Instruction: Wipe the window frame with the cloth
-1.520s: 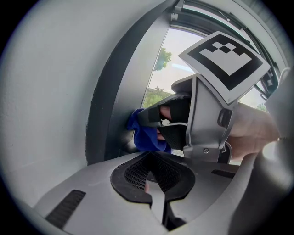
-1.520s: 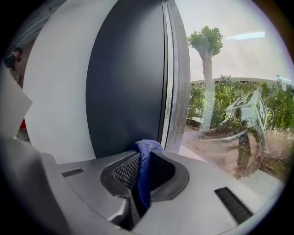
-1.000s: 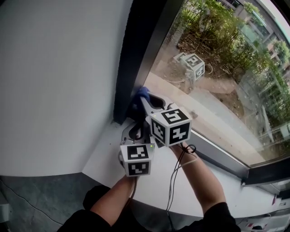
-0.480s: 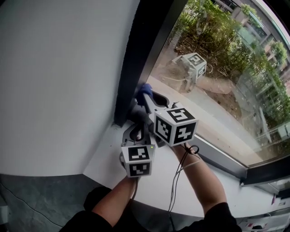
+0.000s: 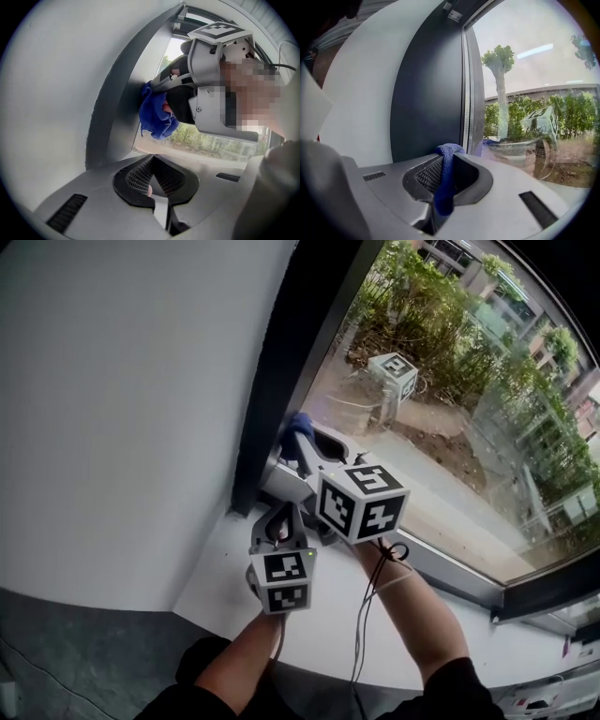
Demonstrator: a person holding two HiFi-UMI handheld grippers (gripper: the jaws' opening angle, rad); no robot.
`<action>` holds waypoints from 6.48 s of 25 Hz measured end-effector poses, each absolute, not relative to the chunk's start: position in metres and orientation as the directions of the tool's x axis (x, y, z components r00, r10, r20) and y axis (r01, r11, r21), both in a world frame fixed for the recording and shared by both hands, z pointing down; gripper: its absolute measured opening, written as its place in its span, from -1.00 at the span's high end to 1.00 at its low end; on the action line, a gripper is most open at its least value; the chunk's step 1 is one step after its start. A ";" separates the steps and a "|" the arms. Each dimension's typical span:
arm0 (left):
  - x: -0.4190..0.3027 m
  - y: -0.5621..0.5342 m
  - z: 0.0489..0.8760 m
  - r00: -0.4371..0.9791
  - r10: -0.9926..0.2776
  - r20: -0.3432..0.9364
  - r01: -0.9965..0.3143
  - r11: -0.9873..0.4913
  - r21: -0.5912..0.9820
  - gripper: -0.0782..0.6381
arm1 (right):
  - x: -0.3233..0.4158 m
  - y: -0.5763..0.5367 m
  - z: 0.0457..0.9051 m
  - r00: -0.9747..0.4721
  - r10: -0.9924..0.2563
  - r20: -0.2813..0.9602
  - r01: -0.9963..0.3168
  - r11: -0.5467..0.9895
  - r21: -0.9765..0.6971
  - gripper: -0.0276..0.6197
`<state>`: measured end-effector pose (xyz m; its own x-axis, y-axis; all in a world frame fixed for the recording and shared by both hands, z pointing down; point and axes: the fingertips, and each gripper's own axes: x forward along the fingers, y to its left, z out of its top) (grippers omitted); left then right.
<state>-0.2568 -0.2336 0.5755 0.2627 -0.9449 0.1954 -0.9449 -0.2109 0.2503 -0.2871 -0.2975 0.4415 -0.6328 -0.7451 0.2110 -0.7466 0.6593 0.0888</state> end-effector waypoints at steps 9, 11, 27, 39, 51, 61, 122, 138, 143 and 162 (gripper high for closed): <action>-0.266 -0.230 0.532 0.217 -0.975 0.056 -0.960 -0.202 0.192 0.77 | -0.288 -0.289 0.408 -0.596 -0.795 0.111 -0.772 0.606 0.193 0.84; -0.266 -0.229 0.532 0.214 -0.976 0.041 -0.962 -0.203 0.181 0.77 | -0.289 -0.287 0.405 -0.591 -0.802 0.091 -0.774 0.595 0.216 0.84; -0.257 -0.226 0.532 0.239 -0.971 0.007 -0.969 -0.237 0.069 0.77 | -0.290 -0.282 0.393 -0.559 -0.828 -0.050 -0.814 0.535 0.226 0.84; -0.246 -0.222 0.551 0.244 -0.970 0.014 -0.966 -0.241 0.096 0.77 | -0.290 -0.278 0.384 -0.577 -0.813 -0.078 -0.809 0.556 0.191 0.84; -0.248 -0.224 0.558 0.224 -0.974 -0.007 -0.970 -0.224 0.091 0.77 | -0.289 -0.273 0.371 -0.554 -0.818 -0.158 -0.818 0.498 0.288 0.84; -0.243 -0.224 0.564 0.251 -0.968 0.019 -0.966 -0.250 0.061 0.77 | -0.294 -0.269 0.335 -0.532 -0.829 -0.172 -0.831 0.471 0.296 0.84; -0.266 -0.205 0.337 0.276 -0.944 -0.181 -0.960 -0.264 -0.088 0.77 | -0.292 -0.265 0.145 -0.469 -0.792 -0.391 -0.882 0.397 0.254 0.84; -0.258 -0.171 0.268 0.194 -0.980 -0.039 -0.978 -0.190 -0.083 0.77 | -0.283 -0.277 0.111 -0.526 -0.798 -0.294 -0.845 0.528 0.080 0.84; -0.268 -0.171 0.268 0.186 -0.982 -0.003 -0.980 -0.186 -0.076 0.77 | -0.282 -0.280 0.102 -0.523 -0.798 -0.298 -0.844 0.534 0.051 0.84; -0.295 -0.184 0.250 0.248 -0.968 0.046 -0.968 -0.249 -0.027 0.77 | -0.276 -0.271 0.062 -0.376 -0.815 -0.441 -0.903 0.428 -0.022 0.84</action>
